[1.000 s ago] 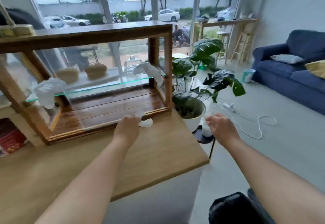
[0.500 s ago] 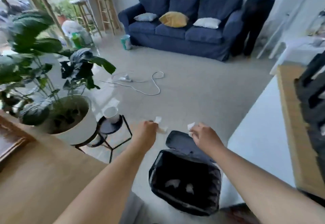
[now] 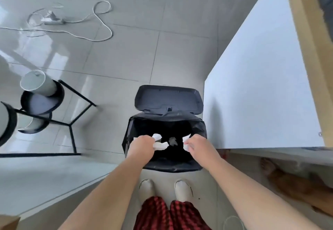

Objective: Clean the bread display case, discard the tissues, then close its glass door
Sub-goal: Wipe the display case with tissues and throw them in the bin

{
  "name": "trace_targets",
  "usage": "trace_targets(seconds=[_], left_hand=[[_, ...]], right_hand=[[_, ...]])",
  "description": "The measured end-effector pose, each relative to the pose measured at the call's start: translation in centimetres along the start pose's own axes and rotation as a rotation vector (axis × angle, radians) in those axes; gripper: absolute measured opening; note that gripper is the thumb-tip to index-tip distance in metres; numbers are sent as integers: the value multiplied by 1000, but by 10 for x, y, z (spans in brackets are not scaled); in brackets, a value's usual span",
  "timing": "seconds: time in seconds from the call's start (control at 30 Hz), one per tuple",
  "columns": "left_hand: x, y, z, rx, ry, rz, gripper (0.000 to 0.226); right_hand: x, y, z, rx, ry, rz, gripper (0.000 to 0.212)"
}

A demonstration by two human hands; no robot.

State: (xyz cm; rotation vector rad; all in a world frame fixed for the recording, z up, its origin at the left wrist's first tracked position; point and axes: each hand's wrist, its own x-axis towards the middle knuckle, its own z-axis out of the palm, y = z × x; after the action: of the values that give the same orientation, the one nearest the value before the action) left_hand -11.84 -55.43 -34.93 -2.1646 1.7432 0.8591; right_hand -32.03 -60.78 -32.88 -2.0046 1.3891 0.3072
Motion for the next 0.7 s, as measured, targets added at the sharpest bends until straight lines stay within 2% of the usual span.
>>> trace_targets(seconds=[0.07,0.13,0.2,0.53,0.7], left_hand=[[8,0,14,16,-23,3,32],[10,-5,23,75,-85,29,51],[10,-9,25,108,-105,43,64],[-16,-10,-26,116,-49,24,61],[-49,-12,-84,135,69,-11,62]], right_hand=[[7,8,12,0,-33,12,38],[12,12,21,-8,-38,17,48],[14,14,24,-2,-29,18,48],[5,-15,-13,-14,30,-48,47],[-7,-52,-60,-54,85,-127,49]])
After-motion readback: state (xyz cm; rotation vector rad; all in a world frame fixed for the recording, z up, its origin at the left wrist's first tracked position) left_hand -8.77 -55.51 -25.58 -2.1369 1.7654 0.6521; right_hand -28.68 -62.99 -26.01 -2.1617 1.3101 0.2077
